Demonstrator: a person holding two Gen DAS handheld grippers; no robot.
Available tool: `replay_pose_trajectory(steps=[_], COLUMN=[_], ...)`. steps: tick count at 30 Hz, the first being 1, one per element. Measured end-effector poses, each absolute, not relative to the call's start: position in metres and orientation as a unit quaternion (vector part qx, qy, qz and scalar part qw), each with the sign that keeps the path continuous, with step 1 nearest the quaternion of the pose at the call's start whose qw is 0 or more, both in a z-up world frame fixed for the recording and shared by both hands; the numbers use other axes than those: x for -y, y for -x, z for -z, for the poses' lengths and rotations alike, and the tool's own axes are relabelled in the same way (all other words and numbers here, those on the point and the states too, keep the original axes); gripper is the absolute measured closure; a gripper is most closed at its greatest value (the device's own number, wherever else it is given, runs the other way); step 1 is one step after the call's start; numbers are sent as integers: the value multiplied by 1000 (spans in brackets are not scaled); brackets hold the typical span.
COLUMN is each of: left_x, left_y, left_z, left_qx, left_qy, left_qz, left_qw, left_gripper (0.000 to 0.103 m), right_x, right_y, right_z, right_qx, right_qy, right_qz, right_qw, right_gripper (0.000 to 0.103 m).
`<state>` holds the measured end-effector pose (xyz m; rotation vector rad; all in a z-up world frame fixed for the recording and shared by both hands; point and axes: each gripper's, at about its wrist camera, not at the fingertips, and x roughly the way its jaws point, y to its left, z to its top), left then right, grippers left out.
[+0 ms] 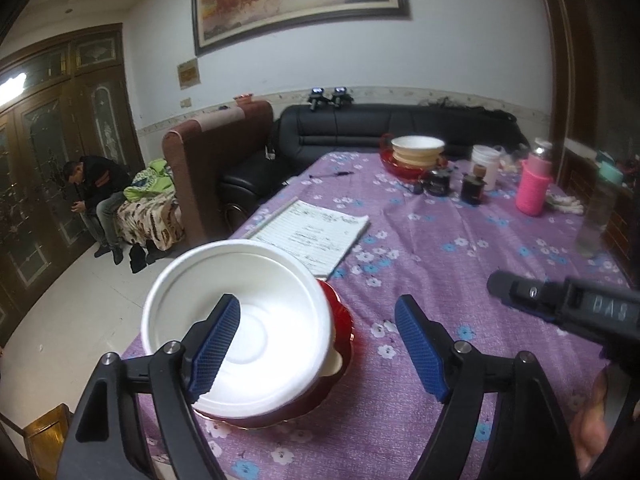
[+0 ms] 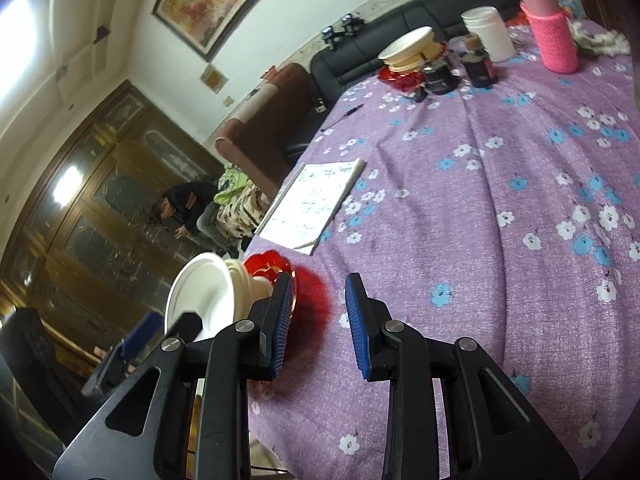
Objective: Organize plates and bowls
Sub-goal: 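Open the right tool to release the large white bowl and withdraw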
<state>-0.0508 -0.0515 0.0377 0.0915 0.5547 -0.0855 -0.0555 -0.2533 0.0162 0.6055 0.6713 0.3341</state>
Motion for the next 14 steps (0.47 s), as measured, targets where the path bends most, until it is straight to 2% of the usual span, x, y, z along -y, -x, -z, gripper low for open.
replay_pose_trajectory(steps=[4, 8, 14], left_x=[37, 20, -2], left_y=[52, 49, 44], left_z=[-41, -43, -39], left_qx=[-261, -256, -258], left_qy=[-29, -8, 14], left_qz=[21, 8, -13], left_qw=[965, 967, 966], left_gripper=[17, 10, 10], right_x=[231, 208, 185], right_y=[58, 59, 58], right_z=[-18, -21, -22], right_qx=[-319, -318, -323], right_qy=[-264, -230, -206], right_qz=[-185, -199, -209], right_qw=[891, 898, 900], right_gripper=[75, 75, 75])
